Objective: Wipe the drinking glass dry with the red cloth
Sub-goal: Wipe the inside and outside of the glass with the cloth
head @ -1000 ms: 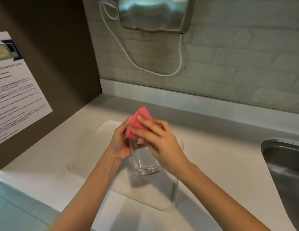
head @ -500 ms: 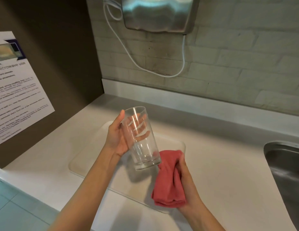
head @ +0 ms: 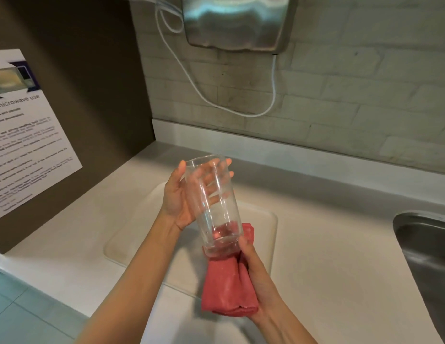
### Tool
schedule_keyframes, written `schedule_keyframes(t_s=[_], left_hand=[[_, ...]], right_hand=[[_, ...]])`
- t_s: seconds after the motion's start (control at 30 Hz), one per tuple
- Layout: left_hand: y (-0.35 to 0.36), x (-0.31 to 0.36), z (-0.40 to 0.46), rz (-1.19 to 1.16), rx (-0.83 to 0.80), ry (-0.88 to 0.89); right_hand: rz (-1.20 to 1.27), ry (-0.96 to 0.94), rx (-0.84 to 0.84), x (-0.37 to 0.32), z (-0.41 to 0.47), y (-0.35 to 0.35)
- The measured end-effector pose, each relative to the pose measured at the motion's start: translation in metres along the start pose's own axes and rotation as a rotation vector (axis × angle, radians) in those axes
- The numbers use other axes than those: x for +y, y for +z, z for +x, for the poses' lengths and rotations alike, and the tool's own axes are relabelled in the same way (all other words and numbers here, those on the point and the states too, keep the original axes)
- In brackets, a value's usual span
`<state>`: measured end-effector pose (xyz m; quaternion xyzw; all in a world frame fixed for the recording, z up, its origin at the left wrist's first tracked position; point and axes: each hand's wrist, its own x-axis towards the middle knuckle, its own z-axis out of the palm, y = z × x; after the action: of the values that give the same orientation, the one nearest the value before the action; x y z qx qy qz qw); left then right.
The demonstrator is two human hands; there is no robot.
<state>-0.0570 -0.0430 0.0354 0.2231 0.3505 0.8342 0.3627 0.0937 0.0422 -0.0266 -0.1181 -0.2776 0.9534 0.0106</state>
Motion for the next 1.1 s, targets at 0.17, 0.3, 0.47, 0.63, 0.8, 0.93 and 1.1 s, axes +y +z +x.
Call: schedule_keyframes(t_s=[0.17,0.3,0.47,0.63,0.8,0.93,1.1], left_hand=[[0.018,-0.016,-0.005,0.255,0.420,0.014],[0.027,-0.045,-0.012,0.460,0.573,0.016],[0.021,-0.052,-0.006,0.310,0.643,-0.024],[-0.006,-0.052,-0.008,0.067,0.633,-0.106],[-0.022,-0.057,-0.010,-0.009,0.550,-0.166],[-0.023,-0.063,-0.007,0.009,0.516,-0.207],[-0.018,-0.070,0.000,-0.013,0.378,-0.203]], right_hand=[[-0.226,-0.305,0.214,-0.007,0.008,0.002],[-0.447,-0.541,0.326,-0.012,0.013,-0.005],[-0.810,-0.694,0.272,-0.005,0.005,-0.008],[-1.053,-0.642,0.204,-0.004,-0.006,-0.011],[-0.792,-0.530,0.282,-0.030,-0.010,-0.005],[-0.838,-0.547,0.288,-0.059,0.000,0.015],[-1.604,-0.935,0.012,-0.078,0.020,0.045]])
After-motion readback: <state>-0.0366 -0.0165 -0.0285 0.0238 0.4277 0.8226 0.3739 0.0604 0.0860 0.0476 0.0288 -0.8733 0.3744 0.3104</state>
